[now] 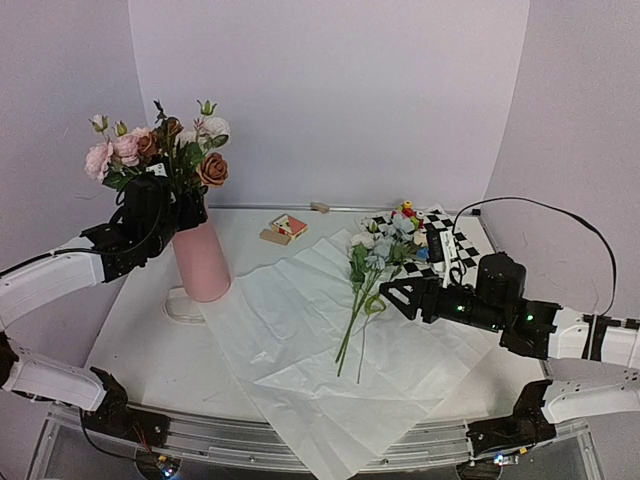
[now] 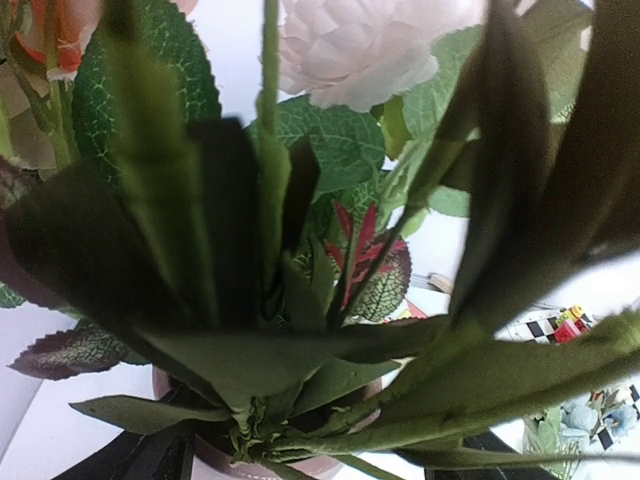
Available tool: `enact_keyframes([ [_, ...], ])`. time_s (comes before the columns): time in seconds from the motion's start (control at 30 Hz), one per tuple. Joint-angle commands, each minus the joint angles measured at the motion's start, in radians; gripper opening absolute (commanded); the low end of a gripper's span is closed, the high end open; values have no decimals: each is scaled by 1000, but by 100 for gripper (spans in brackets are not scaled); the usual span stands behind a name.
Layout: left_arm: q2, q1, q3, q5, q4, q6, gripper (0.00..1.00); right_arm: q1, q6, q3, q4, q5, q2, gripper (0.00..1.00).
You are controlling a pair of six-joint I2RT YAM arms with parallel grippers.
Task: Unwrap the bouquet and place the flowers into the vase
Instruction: Insert the fake flower into the vase.
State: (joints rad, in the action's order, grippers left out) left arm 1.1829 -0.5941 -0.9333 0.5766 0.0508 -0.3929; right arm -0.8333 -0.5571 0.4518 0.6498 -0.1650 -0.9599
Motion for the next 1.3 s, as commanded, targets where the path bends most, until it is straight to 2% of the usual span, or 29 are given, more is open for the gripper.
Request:
enact_keyframes([
  [0.0,18,-6,32,-114,172,-36,80,3,7,47,29,-12,-8,68],
  [0.2,38,-6,-36,-48,175,72,82,3,3,54,35,-17,-19,68],
  [0.37,77,-6,-151,45,179,198,82,3,-4,51,41,-24,-25,68],
  [0.53,57,-6,-211,87,183,243,82,3,-6,44,41,-14,-20,68],
  [0.77,-45,-6,-161,1,209,190,84,3,-5,56,44,-16,-46,68],
  [1.1,-126,-6,-95,-30,263,169,86,3,-13,79,71,-36,-97,68],
  [1.2,-106,-6,-66,-37,267,162,84,3,-19,79,82,-41,-109,68],
  [1.27,-77,-6,-54,-51,271,151,79,3,-22,79,86,-46,-114,68],
])
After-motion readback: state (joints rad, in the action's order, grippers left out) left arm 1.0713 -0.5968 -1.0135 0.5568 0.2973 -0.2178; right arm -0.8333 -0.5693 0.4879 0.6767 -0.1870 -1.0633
